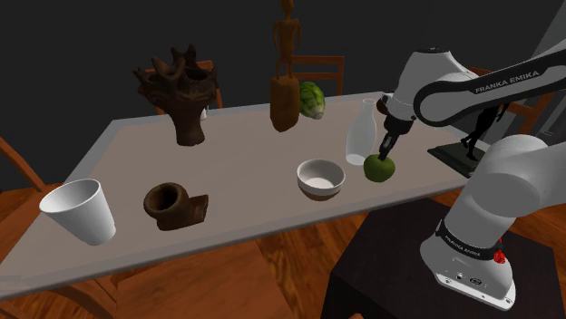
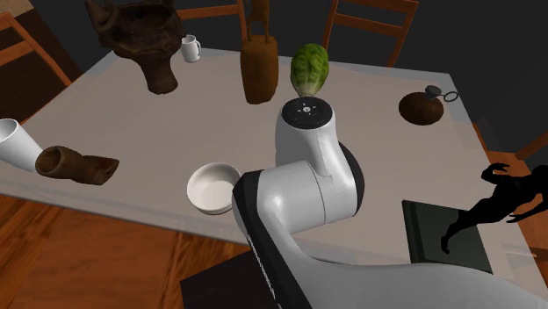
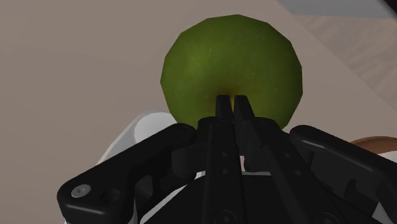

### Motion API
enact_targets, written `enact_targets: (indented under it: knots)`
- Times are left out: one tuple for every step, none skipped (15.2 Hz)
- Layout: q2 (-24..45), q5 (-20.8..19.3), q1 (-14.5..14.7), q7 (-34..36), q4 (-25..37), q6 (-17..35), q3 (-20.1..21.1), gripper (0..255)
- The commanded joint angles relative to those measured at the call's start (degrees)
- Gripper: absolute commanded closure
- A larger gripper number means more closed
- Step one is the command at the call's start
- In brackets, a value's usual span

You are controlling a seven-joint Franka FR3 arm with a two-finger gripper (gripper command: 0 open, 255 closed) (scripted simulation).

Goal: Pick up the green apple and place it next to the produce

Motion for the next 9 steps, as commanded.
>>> enact_targets:
  knots:
    - [0.00, 0.00, 0.00, 0.00, 0.00, 0.00, 0.00, 255]
    - [0.00, 0.00, 0.00, 0.00, 0.00, 0.00, 0.00, 255]
    - [-0.65, 0.27, 0.14, -0.07, 0.50, -1.14, 0.17, 255]
    - [-1.27, 0.55, 0.28, -0.14, 1.03, -2.28, 0.35, 255]
    - [-1.85, 0.81, 0.42, -0.21, 1.57, -3.39, 0.53, 255]
    - [-2.40, 1.08, 0.55, -0.27, 2.13, -4.47, 0.71, 255]
    - [-2.90, 1.33, 0.69, -0.33, 2.70, -5.53, 0.89, 255]
    - [-3.36, 1.59, 0.82, -0.39, 3.28, -6.57, 1.07, 255]
    - [-3.79, 1.83, 0.95, -0.45, 3.88, -7.58, 1.25, 255]
